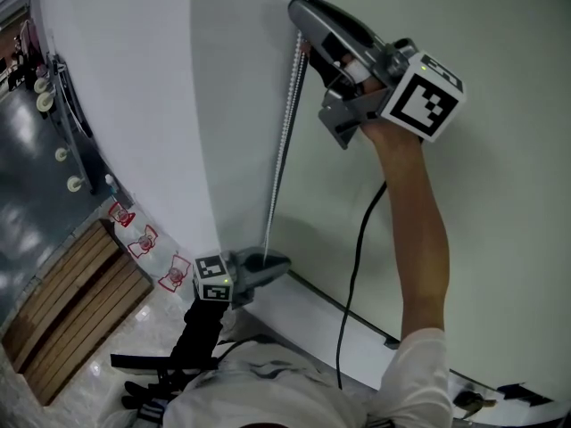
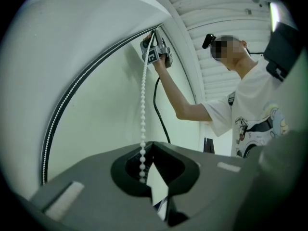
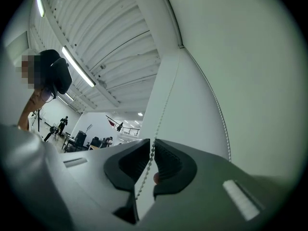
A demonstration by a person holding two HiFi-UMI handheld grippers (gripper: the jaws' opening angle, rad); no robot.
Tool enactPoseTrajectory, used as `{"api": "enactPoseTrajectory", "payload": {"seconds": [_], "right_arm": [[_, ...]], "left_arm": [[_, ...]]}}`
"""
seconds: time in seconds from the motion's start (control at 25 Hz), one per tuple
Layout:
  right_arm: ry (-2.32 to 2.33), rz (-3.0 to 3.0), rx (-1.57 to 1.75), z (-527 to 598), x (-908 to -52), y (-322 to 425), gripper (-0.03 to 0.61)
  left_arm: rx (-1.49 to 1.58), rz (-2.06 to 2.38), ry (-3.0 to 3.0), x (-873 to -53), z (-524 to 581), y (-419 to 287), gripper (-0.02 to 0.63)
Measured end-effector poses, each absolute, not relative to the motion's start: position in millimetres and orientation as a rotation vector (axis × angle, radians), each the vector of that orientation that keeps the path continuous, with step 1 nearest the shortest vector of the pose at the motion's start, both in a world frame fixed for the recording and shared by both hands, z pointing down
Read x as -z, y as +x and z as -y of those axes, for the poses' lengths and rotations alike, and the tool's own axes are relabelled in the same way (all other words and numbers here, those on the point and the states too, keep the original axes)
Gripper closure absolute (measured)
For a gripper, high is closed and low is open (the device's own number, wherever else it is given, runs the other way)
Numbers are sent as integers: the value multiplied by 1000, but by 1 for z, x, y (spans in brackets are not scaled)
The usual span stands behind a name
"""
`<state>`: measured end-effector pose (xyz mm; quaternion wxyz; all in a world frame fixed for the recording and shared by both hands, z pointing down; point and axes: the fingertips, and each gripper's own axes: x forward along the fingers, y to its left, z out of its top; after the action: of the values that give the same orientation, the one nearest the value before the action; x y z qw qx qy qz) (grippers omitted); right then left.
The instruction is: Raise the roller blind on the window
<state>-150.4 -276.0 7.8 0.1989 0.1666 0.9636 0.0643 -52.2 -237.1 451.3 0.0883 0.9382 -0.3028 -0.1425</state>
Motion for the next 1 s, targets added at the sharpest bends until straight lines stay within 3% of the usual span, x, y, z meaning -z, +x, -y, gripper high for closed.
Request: {"api": "enactPoseTrajectory", "payload": {"seconds": [0.08, 1.0], "right_arm": [[455, -2699, -172, 276, -7, -150, 557], [517, -2766, -5, 268, -61, -153, 563]], "left_arm": [[424, 902, 2792, -451, 237, -52, 615], [453, 898, 2768, -455, 234, -51, 615]]}}
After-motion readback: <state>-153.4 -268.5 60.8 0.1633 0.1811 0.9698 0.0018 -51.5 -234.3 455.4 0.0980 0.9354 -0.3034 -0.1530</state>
